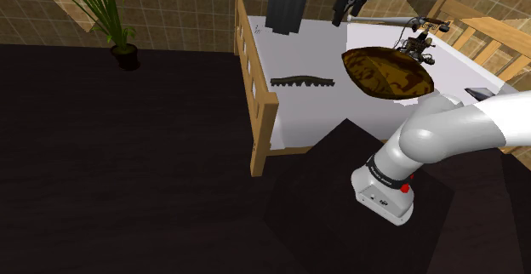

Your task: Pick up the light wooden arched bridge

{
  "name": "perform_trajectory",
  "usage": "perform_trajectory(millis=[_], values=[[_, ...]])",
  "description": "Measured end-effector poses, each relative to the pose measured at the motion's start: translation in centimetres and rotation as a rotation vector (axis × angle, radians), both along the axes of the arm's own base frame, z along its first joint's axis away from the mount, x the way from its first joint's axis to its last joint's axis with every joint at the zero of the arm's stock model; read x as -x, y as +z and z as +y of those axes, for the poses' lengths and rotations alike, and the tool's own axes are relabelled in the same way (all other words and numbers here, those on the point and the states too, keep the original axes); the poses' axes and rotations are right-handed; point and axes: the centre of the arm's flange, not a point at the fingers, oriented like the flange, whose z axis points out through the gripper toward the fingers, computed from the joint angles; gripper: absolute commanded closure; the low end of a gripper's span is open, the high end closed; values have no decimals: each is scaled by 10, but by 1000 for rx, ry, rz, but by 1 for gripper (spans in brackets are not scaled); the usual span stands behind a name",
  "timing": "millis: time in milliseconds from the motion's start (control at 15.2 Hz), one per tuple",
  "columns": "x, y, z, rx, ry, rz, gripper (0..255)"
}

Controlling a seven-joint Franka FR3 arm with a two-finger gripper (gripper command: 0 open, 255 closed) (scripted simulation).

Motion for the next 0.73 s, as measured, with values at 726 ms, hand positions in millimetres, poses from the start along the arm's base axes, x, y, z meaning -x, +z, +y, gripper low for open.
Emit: perform_trajectory(millis=[726], values=[[-36, -80, -82, 2, 197, 51, 0]])
